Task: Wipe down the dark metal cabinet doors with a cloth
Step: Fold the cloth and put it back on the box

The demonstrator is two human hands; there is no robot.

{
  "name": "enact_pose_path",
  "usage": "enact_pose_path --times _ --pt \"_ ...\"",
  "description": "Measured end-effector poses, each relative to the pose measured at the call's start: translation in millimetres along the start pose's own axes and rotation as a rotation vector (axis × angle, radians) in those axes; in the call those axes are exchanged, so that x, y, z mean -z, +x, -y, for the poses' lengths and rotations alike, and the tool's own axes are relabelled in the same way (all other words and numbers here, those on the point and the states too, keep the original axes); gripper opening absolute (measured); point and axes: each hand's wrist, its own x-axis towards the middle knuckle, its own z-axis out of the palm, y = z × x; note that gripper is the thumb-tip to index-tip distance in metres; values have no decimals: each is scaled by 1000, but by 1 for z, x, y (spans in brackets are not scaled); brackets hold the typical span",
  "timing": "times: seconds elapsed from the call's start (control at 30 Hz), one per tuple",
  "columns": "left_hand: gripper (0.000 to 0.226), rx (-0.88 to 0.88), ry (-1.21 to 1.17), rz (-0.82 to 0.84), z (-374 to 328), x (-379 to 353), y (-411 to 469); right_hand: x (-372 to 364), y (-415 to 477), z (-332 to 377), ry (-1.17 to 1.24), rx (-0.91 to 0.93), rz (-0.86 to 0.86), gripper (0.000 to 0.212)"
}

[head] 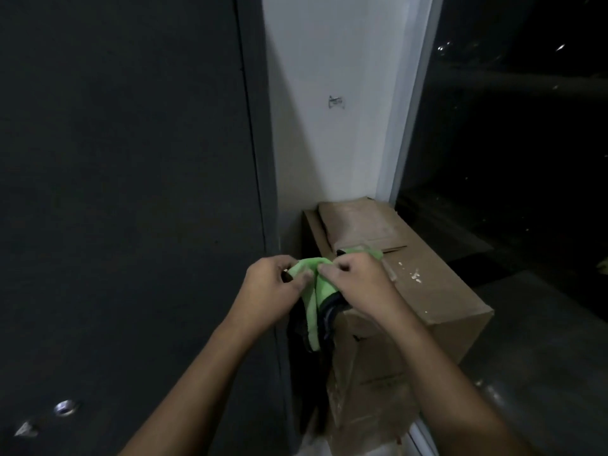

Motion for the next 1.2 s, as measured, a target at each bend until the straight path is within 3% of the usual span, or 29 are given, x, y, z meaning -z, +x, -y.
enact_pose_path --times 0.13,0.23,0.33,0.43,0.5,0.53,0.6,0.7,0.77,0.83,1.0,1.07,1.2 --pt "23 -64 -110 101 -13 -13 3 14 -1 -1 194 -105 26 44" --pt "46 -46 -114 123 -10 -18 5 24 -3 -4 462 -177 134 27" --pt "31 -18 -198 50 1 -28 13 32 -6 -11 611 -169 261 27" --pt "10 32 -404 28 9 -29 22 37 -3 -26 473 -111 50 26" --pt "18 70 -573 51 11 -26 24 38 1 -45 309 -112 -146 18" --pt "21 80 -662 76 11 -24 25 36 1 -51 234 -151 -131 25" --pt "26 67 -799 117 11 -20 27 27 0 -63 246 -340 54 57" --pt "26 32 -948 170 15 -18 29 12 -8 -64 670 -597 253 59" --pt "24 50 -1053 204 21 -18 28 10 -10 -63 971 -555 278 58" --pt "28 109 -1126 241 29 -14 27 12 -8 -59 1117 -414 205 55" --pt "35 177 -799 391 50 10 29 19 -2 -35 769 -230 -42 56" --pt "45 201 -753 461 52 16 30 18 0 -28 760 -162 -66 59" --pt "56 205 -628 418 48 25 33 11 0 -8 626 -68 -79 47"
